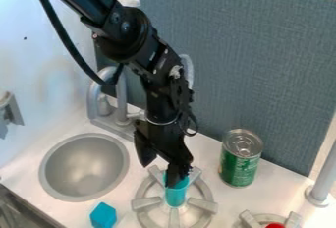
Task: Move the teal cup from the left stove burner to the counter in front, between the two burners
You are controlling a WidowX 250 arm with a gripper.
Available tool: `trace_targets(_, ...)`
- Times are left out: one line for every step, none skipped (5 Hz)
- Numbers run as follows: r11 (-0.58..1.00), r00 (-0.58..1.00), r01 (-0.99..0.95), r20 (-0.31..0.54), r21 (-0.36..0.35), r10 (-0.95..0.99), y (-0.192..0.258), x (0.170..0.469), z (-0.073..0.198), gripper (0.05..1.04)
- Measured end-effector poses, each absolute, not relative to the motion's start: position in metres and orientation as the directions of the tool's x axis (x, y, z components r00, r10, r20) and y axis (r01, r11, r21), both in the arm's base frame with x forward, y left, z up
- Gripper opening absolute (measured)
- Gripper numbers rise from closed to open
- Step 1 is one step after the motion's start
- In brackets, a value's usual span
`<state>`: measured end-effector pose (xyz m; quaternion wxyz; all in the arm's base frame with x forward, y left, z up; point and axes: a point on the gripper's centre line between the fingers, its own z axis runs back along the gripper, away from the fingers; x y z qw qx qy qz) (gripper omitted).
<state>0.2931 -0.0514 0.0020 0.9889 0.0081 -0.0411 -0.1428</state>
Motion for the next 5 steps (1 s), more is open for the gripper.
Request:
trace_targets(0.959,0.958,0.281,0.046,0.023,-0.282,-0.051,0.289,-0.008,1.0)
trace_targets(0.963,0.961,0.27,0.058,0.007,-0.27,-0.055,0.295,-0.004,1.0)
trace_targets(0.963,0.962,0.268,0.053,0.005,-0.268,-0.057,0.304,-0.007,1.0)
trace_targets(0.965,0.964,0.264,0.03,0.01,-0.264,-0.057,0.308,-0.015,1.0)
trace_targets(0.968,0.968,0.252,0.013,0.008,-0.252,-0.057,0.309,-0.025,1.0)
